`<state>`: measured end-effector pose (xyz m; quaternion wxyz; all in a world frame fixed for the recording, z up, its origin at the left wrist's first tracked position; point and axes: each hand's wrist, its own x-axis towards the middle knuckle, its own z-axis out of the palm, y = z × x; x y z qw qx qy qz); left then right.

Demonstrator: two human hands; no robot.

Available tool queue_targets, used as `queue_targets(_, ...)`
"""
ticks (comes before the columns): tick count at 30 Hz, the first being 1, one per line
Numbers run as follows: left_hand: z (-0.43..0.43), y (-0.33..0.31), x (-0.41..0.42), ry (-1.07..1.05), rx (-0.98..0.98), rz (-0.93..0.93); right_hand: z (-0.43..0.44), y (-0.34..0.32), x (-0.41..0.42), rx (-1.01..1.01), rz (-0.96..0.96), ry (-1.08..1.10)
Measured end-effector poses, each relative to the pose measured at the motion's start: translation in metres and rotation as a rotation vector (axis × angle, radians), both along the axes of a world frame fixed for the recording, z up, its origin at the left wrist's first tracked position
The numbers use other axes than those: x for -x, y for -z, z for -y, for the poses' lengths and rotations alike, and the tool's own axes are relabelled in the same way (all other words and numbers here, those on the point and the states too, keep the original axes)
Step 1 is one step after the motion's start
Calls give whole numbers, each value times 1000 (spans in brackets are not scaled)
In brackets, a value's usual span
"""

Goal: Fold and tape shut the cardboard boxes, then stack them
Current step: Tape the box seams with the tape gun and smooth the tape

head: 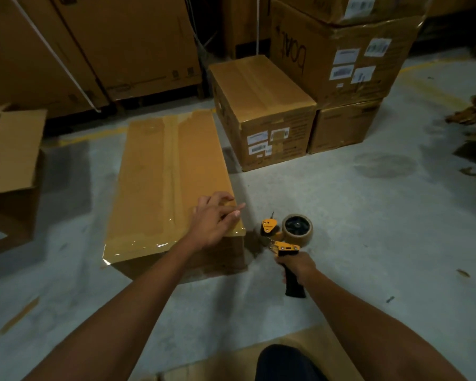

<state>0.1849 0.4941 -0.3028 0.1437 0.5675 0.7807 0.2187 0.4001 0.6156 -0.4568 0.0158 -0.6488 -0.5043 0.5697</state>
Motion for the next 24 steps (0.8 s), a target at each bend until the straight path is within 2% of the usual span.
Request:
queue_targets(2, -1, -4, 2, -16, -32, 144, 4, -16, 4, -174, 188, -110)
queue_targets(4, -1, -11, 6, -21, -48, 271, 10, -42, 14, -313, 343, -105)
queue_targets(5, 1, -16, 11, -19, -37, 339, 13, -59, 23, -395, 351, -101)
queue_targets(7, 7, -28, 20, 0, 30, 403, 18, -93, 45, -574, 171, -141)
queue_targets(10, 21, -43, 37, 57, 31, 153, 31, -145, 82, -849, -172, -196)
queue_targets(13, 49, -45, 58, 89, -10, -46, 47, -171, 116, -1049, -267, -487)
queue_targets(15, 73, -31, 74, 82, 91, -120, 53, -168, 130, -1101, -242, -761)
queue_targets(17, 90, -9, 85, 101, 147, -187, 54, -157, 133, -1172, -227, -929)
queue_targets(19, 97, 1, 87, 118, 150, -256, 52, -153, 132, -1251, -165, -1039)
queue_targets(24, 98, -1, 83, 166, 210, -445, 44, -135, 134, -1654, -38, -1225)
